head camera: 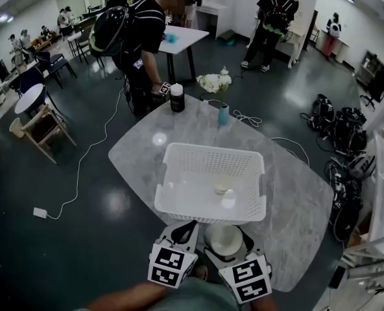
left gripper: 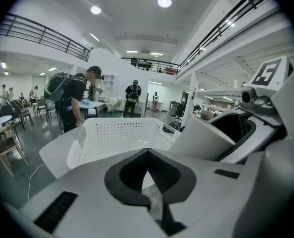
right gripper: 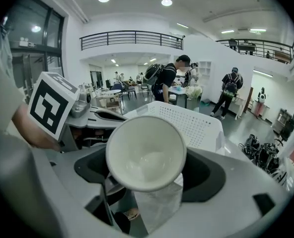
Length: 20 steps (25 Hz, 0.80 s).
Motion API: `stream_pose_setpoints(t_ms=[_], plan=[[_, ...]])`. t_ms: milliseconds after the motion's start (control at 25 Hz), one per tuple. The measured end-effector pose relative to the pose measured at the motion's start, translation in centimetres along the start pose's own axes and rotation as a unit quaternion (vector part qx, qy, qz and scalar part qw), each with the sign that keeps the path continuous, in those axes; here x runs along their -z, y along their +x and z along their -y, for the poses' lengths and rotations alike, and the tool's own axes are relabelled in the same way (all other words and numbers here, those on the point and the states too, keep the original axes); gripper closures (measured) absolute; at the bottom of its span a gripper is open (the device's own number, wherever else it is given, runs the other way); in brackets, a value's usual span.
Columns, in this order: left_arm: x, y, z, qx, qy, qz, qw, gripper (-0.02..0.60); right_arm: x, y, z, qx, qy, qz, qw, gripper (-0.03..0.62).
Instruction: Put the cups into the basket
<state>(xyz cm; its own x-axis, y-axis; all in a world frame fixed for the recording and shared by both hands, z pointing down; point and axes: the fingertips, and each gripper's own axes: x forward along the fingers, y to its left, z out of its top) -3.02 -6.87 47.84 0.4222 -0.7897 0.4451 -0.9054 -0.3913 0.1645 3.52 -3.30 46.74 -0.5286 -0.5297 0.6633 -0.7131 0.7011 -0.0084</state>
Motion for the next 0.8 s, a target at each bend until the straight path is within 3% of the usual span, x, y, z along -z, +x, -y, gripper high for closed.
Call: stream_pose_setpoints(t_ms=[480,800], plan=[[-5.2,-0.1,-5.6,-0.029,0.010,0.013,0.9994,0.581,-7.4,3.0,0.9,-0.007,-0.030,0.031,0.999,0.197],[-7.5,1.5,-8.3,-0.025,0.011,0.008,0.9996,0.581,-10.2,6.5,2.3,-0.008,-0.039,0.015,0.999,0.197]])
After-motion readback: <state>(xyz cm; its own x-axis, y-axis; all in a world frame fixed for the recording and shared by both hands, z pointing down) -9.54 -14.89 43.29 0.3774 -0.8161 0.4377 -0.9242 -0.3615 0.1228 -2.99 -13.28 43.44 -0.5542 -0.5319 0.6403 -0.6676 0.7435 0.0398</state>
